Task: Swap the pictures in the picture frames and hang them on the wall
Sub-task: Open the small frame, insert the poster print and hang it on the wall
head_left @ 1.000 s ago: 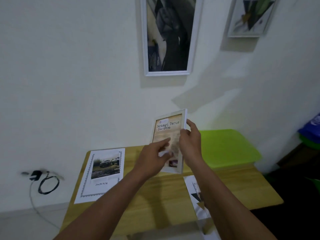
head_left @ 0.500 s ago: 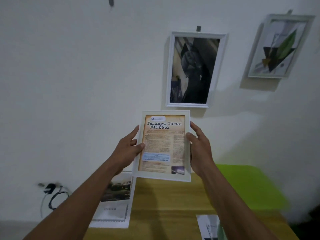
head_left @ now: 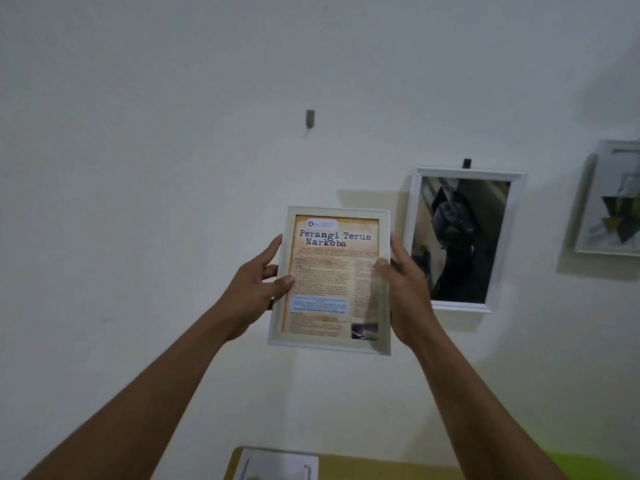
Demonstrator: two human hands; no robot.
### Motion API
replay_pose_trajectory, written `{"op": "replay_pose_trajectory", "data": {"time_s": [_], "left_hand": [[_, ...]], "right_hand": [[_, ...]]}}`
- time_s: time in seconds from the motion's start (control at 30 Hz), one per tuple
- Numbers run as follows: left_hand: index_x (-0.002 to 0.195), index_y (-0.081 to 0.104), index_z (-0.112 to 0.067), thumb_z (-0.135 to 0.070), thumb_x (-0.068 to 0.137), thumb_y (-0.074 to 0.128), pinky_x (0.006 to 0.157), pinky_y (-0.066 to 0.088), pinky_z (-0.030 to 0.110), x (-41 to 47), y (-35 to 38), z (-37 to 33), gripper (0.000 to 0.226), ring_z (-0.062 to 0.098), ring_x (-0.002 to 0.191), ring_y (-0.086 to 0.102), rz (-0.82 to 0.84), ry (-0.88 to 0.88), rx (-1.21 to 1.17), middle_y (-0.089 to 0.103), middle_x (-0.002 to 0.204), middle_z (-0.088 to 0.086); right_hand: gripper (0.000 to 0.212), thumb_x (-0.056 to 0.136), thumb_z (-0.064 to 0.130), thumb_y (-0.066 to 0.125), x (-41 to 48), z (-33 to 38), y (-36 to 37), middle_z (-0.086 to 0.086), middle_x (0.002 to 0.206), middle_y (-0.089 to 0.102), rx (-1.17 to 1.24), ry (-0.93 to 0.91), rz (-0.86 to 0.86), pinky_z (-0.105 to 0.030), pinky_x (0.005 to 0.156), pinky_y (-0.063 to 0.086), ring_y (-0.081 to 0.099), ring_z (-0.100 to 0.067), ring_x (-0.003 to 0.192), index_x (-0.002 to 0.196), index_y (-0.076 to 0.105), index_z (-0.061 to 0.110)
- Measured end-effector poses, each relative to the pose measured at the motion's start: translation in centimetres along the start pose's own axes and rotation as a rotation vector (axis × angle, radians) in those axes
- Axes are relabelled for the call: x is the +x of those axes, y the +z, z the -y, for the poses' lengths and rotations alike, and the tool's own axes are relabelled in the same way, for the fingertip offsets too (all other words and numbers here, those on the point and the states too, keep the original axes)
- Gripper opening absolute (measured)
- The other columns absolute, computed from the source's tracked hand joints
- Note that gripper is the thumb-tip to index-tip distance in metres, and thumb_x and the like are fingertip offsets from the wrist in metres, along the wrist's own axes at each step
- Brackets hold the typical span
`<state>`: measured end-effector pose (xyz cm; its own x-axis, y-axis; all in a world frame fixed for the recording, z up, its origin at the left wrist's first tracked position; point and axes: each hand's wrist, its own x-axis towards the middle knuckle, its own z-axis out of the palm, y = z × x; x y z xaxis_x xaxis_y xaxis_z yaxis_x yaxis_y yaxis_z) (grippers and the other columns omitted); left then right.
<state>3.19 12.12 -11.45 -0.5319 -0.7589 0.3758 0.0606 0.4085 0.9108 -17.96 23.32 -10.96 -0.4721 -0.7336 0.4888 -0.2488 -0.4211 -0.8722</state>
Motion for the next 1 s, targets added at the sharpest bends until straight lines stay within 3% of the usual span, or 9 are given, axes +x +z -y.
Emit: {"op": "replay_pose_trajectory", "data": {"time_s": [0.13, 0.23, 0.43, 0.53, 0.67, 0.8, 0.9, 1.0], "left_hand": [[0.143, 0.024, -0.057, -0.016, 0.09, 0.065, 0.078, 0.059, 0.04, 3.5, -3.7, -0.9, 0.078, 0.017, 0.103, 0.068, -0.042, 0.093, -0.013, 0.069, 0.114, -0.007], [0.14, 0.023, -0.062, -0.014, 0.09, 0.066, 0.078, 0.059, 0.041, 6.4, -5.9, -1.4, 0.082, 0.017, 0.102, 0.069, -0.059, 0.139, -0.019, 0.069, 0.114, -0.005], [0.141, 0.019, -0.061, -0.013, 0.091, 0.064, 0.086, 0.057, 0.045, 12.7, -8.6, -4.1, 0.082, 0.019, 0.106, 0.066, -0.089, 0.249, 0.056, 0.066, 0.117, -0.003], [0.145, 0.018, -0.055, -0.011, 0.092, 0.062, 0.089, 0.056, 0.044, 15.6, -9.0, -5.5, 0.082, 0.018, 0.106, 0.065, -0.088, 0.291, 0.073, 0.065, 0.116, -0.001], [0.149, 0.014, -0.048, -0.007, 0.094, 0.059, 0.085, 0.057, 0.034, 18.3, -8.7, -6.4, 0.082, 0.016, 0.107, 0.064, -0.09, 0.351, 0.103, 0.063, 0.119, 0.001], [0.151, 0.011, -0.045, -0.006, 0.095, 0.057, 0.069, 0.054, 0.013, 19.4, -8.3, -5.6, 0.082, 0.01, 0.102, 0.062, -0.099, 0.365, 0.14, 0.061, 0.119, -0.001], [0.151, 0.01, -0.044, -0.008, 0.096, 0.055, 0.076, 0.052, 0.015, 19.3, -8.1, -4.4, 0.08, 0.01, 0.105, 0.061, -0.116, 0.391, 0.179, 0.058, 0.123, -0.006], [0.151, 0.009, -0.044, -0.01, 0.097, 0.054, 0.088, 0.053, 0.028, 19.5, -8.1, -3.9, 0.078, 0.011, 0.111, 0.057, -0.146, 0.43, 0.224, 0.055, 0.129, -0.009]], "right_hand": [[0.069, 0.099, 0.006, 0.051, 3.8, 1.7, 2.9, 0.02, 0.12, 0.065, -0.177, -0.137, 0.133, -0.021, 0.073, 0.057, 0.064, -0.002, 0.107, 0.149, 0.028, 0.047], [0.077, 0.098, 0.007, 0.054, 6.9, 2.8, 5.0, 0.019, 0.114, 0.065, -0.218, -0.157, 0.123, -0.016, 0.068, 0.055, 0.064, -0.001, 0.102, 0.153, 0.016, 0.046], [0.073, 0.097, 0.004, 0.055, 12.8, 5.0, 7.3, 0.01, 0.118, 0.063, -0.18, -0.222, 0.053, -0.015, 0.061, 0.054, 0.065, -0.003, 0.1, 0.149, 0.023, 0.043], [0.075, 0.097, 0.008, 0.056, 15.9, 5.9, 7.6, 0.002, 0.139, 0.054, -0.211, -0.255, 0.013, -0.022, 0.077, 0.056, 0.056, -0.016, 0.122, 0.15, 0.019, 0.047], [0.078, 0.097, 0.011, 0.057, 19.0, 6.1, 7.9, 0.0, 0.151, 0.042, -0.273, -0.272, -0.034, -0.048, 0.1, 0.05, 0.048, -0.023, 0.132, 0.148, 0.015, 0.054], [0.078, 0.098, 0.01, 0.055, 20.0, 5.0, 8.0, -0.002, 0.141, 0.051, -0.284, -0.265, -0.063, -0.04, 0.091, 0.055, 0.058, -0.019, 0.119, 0.151, 0.014, 0.049], [0.077, 0.1, 0.014, 0.055, 19.9, 3.4, 8.1, -0.002, 0.128, 0.057, -0.319, -0.258, -0.077, -0.03, 0.08, 0.057, 0.063, -0.015, 0.108, 0.152, 0.011, 0.048], [0.077, 0.1, 0.017, 0.054, 20.1, 2.6, 8.2, 0.0, 0.119, 0.062, -0.378, -0.284, -0.11, -0.036, 0.083, 0.058, 0.066, -0.015, 0.102, 0.154, 0.007, 0.047]]}}
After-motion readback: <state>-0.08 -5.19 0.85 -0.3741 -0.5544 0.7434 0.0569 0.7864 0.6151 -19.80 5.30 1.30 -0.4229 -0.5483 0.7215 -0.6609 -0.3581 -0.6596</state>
